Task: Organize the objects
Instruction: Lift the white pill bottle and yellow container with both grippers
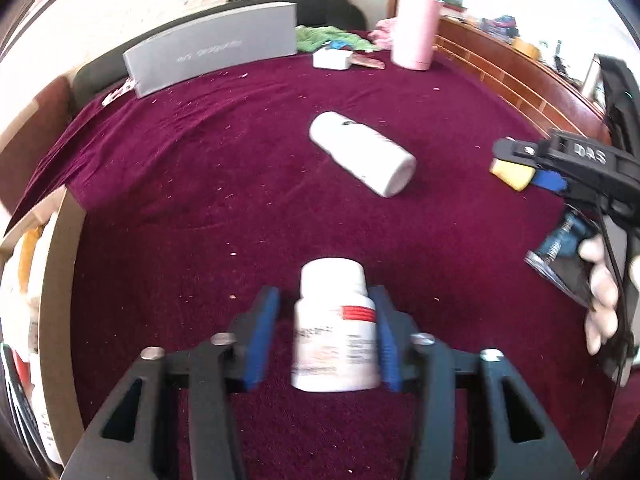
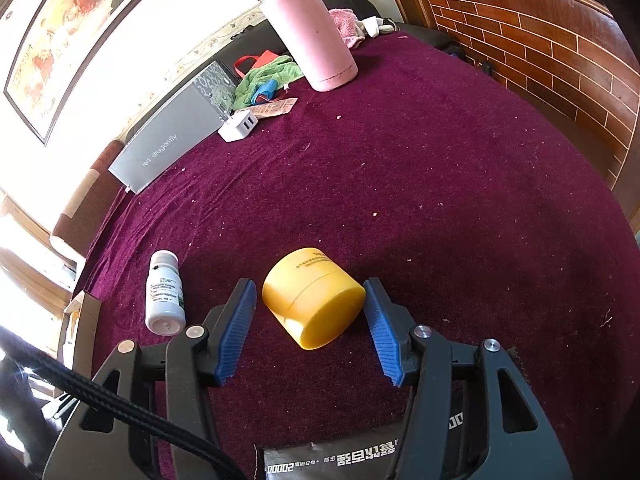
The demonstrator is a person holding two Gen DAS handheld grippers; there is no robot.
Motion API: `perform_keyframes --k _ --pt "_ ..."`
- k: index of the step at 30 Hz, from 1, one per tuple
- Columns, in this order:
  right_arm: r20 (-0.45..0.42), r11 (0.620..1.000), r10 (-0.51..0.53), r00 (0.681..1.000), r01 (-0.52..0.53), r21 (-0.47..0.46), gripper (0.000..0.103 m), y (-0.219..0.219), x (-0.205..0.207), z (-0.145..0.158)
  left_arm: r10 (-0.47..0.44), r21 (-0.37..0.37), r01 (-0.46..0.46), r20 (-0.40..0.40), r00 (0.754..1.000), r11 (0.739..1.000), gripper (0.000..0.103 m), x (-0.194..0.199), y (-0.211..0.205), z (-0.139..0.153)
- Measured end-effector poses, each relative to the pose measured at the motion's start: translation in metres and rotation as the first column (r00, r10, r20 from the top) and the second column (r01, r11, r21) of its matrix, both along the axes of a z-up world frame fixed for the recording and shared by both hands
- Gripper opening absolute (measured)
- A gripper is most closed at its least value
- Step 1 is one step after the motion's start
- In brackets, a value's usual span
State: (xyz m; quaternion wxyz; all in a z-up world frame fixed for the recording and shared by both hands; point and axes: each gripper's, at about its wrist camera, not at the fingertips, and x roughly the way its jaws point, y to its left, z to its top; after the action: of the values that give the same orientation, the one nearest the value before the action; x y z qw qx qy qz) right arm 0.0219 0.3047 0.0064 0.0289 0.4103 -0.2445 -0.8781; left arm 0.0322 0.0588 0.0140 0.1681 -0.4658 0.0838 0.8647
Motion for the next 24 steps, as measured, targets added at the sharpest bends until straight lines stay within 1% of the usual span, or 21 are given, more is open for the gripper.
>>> perform_keyframes --k 2,3,5,8,12,15,18,20,22,24 --pt "-0.001 1.000 0.002 1.000 -0.002 0.002 0.056 -0.001 0.000 0.000 -0.035 0.045 0.034 0.023 0.999 0.998 0.029 0.002 -0.001 0.002" --pt "-0.002 1.000 0.004 1.000 -0.004 0.003 0.058 -0.001 0.000 0.000 -0.039 0.053 0.038 0.022 0.999 0.998 0.029 0.003 -0.002 0.004" --pt "-0.004 1.000 0.009 1.000 -0.009 0.006 0.060 -0.003 -0.001 0.001 -0.034 0.069 0.033 0.016 0.999 0.997 0.029 0.006 -0.006 0.007" --pt "-0.009 0.999 0.016 1.000 -0.016 0.033 0.061 -0.007 0.000 0.002 -0.018 0.116 0.015 0.018 1.000 0.993 0.029 0.008 -0.017 0.013" --pt "-0.011 0.995 0.032 0.999 -0.031 0.096 0.062 -0.016 0.000 0.003 0.011 0.135 -0.011 -0.001 1.000 0.991 0.029 0.016 -0.030 0.024" --pt "-0.001 0.995 0.033 0.999 -0.033 0.098 0.062 -0.016 -0.001 0.001 0.026 0.157 -0.025 -0.009 1.000 0.987 0.029 0.021 -0.040 0.030" --pt "-0.004 0.996 0.027 1.000 -0.027 0.090 0.062 -0.014 -0.001 0.001 0.036 0.172 -0.033 -0.016 0.999 0.985 0.029 0.026 -0.049 0.032" --pt "-0.013 0.995 0.023 1.000 -0.022 0.095 0.062 -0.014 0.001 0.001 0.046 0.195 -0.043 -0.013 0.999 0.980 0.029 0.029 -0.057 0.035" --pt "-0.028 0.992 0.026 0.999 -0.022 0.121 0.061 -0.017 0.002 0.002 0.049 0.209 -0.044 -0.016 0.999 0.977 0.029 0.033 -0.063 0.038" --pt "-0.034 0.987 0.060 0.998 -0.054 0.153 0.061 -0.024 0.003 0.005 0.048 0.217 -0.040 -0.030 0.998 0.975 0.029 0.039 -0.069 0.043"
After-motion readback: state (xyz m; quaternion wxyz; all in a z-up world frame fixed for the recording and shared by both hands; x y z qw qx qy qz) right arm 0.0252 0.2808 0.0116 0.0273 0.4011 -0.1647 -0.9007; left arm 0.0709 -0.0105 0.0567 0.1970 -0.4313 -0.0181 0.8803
